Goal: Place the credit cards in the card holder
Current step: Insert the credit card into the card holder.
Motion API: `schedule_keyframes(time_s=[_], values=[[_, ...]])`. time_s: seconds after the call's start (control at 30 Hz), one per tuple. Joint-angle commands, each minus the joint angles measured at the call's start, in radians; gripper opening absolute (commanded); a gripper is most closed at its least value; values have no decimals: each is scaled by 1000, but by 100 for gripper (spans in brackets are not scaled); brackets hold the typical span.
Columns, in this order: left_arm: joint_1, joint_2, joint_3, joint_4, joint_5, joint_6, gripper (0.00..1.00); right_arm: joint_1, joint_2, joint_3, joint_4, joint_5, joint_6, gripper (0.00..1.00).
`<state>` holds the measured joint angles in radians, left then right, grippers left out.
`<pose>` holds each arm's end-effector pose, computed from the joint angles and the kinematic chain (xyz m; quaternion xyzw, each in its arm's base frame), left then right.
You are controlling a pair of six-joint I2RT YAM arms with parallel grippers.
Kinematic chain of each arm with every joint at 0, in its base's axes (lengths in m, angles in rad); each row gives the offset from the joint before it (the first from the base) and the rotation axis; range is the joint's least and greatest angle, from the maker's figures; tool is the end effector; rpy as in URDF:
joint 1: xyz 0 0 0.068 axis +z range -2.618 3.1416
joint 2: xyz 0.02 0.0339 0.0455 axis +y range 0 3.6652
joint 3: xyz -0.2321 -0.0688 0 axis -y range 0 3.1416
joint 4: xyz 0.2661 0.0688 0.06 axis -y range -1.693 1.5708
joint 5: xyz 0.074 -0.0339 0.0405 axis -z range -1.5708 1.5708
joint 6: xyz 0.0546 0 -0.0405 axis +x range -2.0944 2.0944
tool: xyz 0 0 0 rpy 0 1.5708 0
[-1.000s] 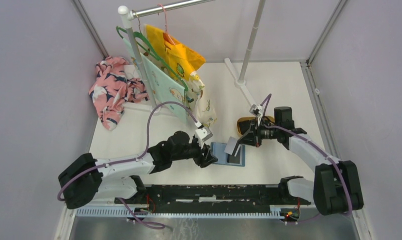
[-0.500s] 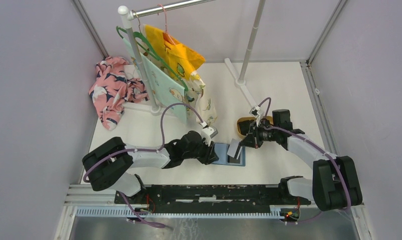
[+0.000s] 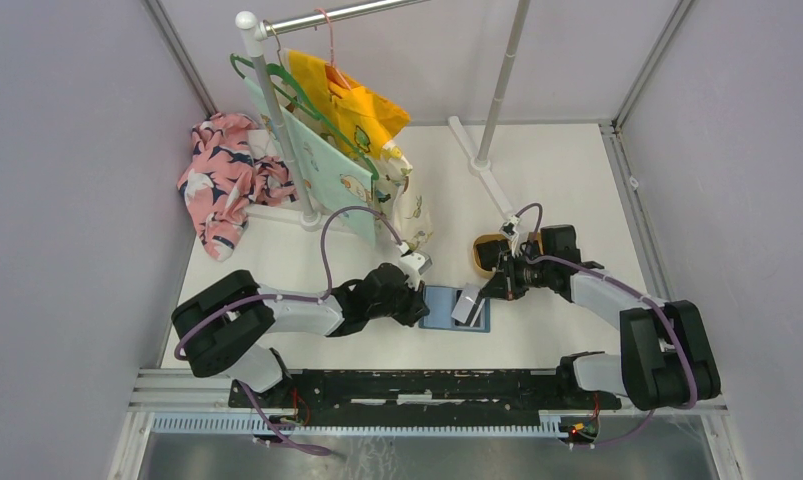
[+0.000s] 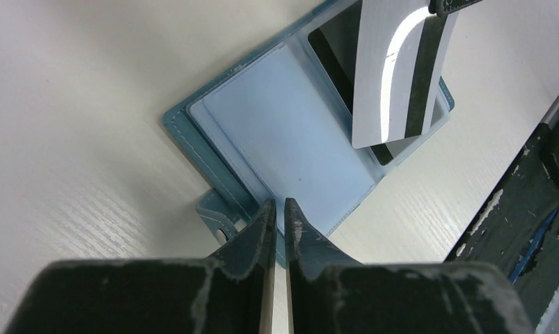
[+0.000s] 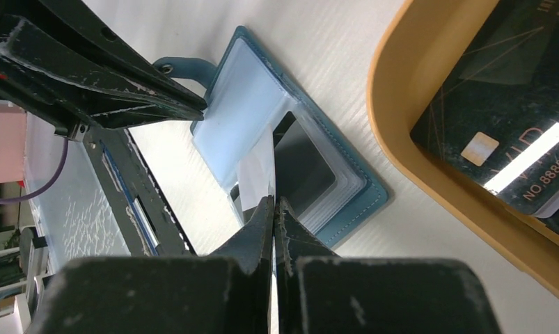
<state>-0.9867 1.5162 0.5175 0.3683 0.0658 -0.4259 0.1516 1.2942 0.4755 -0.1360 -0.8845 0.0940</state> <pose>0.1655 -0.2569 0.0783 0.2609 0.8521 -0.3162 0.3255 0.2358 0.0788 0.0948 -0.1545 0.8572 0.4383 0.2220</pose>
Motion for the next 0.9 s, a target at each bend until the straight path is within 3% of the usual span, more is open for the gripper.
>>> schedule_keyframes(time_s=[0.0,0.87], values=[[3,-6,15,7,-58,-9,14,18,21,16,12,69,23,0],[3,-2,17,7,-46,9,13,95,82,48,53,105,71,0]])
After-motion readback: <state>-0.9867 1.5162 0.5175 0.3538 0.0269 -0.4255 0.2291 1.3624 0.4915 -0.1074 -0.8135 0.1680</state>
